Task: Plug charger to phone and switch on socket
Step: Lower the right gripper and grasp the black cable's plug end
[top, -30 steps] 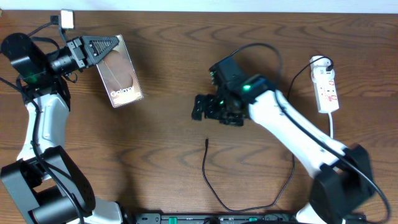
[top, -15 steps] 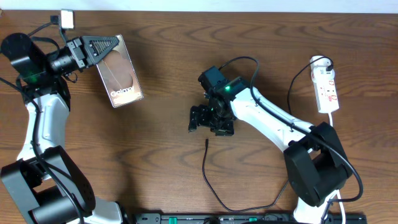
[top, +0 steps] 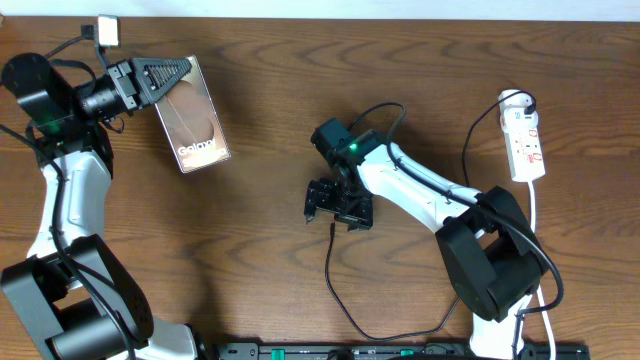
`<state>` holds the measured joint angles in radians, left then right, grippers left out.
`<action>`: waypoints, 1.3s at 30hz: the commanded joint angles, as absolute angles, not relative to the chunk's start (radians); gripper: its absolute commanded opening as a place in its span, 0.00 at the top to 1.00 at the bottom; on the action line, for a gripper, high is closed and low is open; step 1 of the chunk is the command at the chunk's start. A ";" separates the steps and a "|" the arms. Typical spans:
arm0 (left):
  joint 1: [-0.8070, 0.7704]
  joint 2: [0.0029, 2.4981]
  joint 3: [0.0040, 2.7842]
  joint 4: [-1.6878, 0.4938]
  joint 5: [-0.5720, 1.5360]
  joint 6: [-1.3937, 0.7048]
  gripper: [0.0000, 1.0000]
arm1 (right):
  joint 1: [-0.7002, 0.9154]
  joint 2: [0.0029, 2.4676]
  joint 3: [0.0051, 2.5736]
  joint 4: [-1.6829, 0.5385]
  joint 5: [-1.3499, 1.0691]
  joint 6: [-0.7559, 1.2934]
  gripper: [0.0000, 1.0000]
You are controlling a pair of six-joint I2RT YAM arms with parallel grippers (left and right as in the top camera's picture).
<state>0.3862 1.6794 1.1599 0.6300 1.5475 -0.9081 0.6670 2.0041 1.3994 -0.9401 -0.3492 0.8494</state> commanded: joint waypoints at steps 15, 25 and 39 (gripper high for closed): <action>0.390 1.666 1.169 0.637 1.571 -0.902 0.93 | 0.717 2.065 1.406 -0.954 -0.334 0.897 0.23; 0.390 1.666 1.169 0.637 1.571 -0.902 0.92 | 0.720 2.066 1.405 -0.955 -0.296 0.905 0.41; 0.390 1.666 1.169 0.637 1.571 -0.902 0.93 | 0.722 2.084 1.405 -0.955 -0.298 0.913 0.66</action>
<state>0.3862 1.6794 1.1599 0.6300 1.5471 -0.9081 0.7166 2.0712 1.3994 -0.9527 -0.3080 0.9039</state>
